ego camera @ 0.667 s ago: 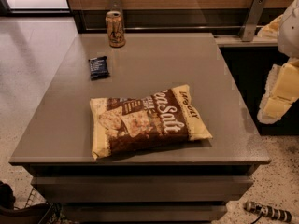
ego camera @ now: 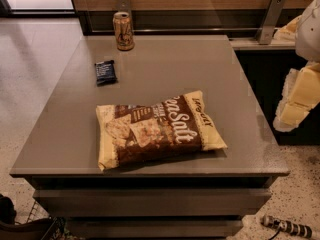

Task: Move brown chip bag near orange can

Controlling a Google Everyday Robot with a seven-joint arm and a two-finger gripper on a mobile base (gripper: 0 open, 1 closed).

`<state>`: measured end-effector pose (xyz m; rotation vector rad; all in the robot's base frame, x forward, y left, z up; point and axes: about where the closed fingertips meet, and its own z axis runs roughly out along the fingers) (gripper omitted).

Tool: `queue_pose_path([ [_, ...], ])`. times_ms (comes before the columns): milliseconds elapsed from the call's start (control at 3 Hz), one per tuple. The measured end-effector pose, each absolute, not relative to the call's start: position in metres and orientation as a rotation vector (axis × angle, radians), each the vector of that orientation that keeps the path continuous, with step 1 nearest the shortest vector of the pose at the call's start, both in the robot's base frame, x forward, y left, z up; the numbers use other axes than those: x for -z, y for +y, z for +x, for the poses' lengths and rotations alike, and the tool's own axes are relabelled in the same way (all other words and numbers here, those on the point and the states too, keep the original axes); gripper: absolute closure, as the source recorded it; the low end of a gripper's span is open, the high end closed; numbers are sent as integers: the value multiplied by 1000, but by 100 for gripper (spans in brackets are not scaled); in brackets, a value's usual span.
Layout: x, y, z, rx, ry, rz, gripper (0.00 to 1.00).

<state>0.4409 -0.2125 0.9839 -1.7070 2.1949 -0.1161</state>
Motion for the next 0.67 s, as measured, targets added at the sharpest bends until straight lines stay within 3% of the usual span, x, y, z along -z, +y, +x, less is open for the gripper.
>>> queue_pose_path([
  [667,-942,-164,478,-91,2051,-1859,0],
])
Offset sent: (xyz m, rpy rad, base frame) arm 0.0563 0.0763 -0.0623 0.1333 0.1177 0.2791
